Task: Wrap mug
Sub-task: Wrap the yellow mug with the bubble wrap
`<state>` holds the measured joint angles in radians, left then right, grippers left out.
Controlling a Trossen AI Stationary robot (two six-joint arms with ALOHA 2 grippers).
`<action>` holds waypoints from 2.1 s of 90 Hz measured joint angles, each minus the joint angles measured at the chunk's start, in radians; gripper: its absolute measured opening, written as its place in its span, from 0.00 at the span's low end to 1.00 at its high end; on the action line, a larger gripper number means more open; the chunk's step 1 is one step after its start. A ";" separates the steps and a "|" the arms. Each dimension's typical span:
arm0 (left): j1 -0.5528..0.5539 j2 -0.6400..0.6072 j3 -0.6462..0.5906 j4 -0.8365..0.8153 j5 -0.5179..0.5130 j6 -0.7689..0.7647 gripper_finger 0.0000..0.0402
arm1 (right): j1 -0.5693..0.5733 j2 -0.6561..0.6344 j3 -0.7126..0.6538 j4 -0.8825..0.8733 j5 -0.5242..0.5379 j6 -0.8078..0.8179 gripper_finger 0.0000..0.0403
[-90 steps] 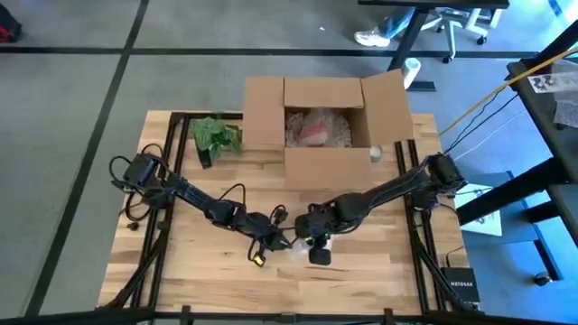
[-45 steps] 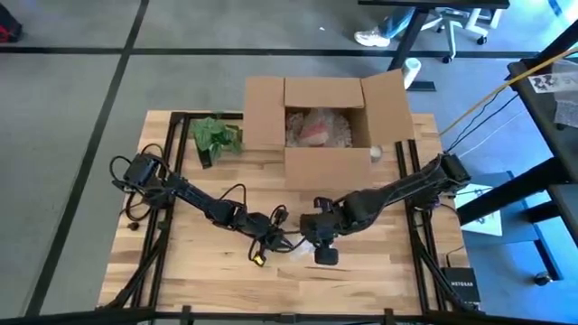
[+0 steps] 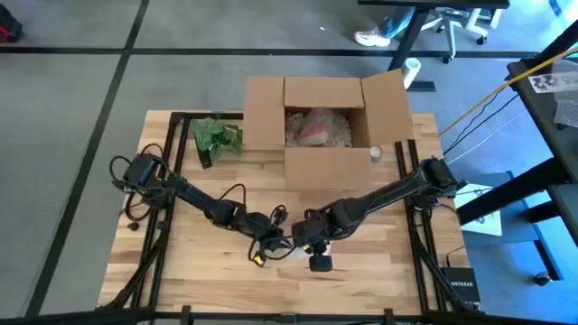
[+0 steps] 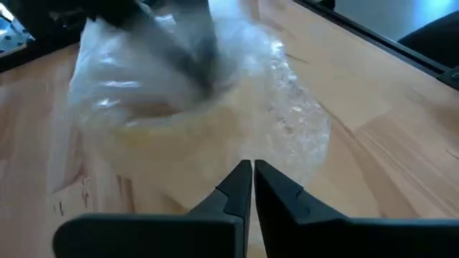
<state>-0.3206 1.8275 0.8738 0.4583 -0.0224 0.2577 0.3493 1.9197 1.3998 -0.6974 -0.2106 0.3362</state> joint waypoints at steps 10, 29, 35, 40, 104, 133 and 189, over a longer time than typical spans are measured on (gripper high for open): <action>0.000 0.000 0.000 0.002 -0.001 0.000 0.00 | -0.014 0.037 -0.016 0.013 -0.020 0.000 0.00; 0.000 0.000 0.000 -0.001 -0.001 0.001 0.00 | -0.015 0.036 -0.018 0.016 0.019 -0.008 0.00; 0.000 0.000 0.000 -0.001 -0.002 0.001 0.00 | -0.016 0.034 -0.019 0.021 0.014 -0.016 0.02; 0.000 0.000 0.000 -0.002 -0.002 0.000 0.00 | -0.016 0.034 -0.019 0.023 0.013 -0.016 0.05; 0.001 0.000 0.000 -0.010 -0.003 0.000 0.00 | 0.021 -0.153 -0.024 -0.045 0.086 0.116 0.27; 0.001 0.000 0.000 -0.008 -0.003 -0.001 0.00 | 0.073 -0.184 0.013 -0.082 0.219 0.128 0.17; 0.000 0.000 0.000 -0.002 -0.002 -0.001 0.00 | 0.040 -0.058 -0.032 0.066 0.139 0.056 0.00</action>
<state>-0.3202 1.8271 0.8736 0.4568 -0.0247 0.2569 0.3890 1.8619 1.3678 -0.6312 -0.0716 0.3920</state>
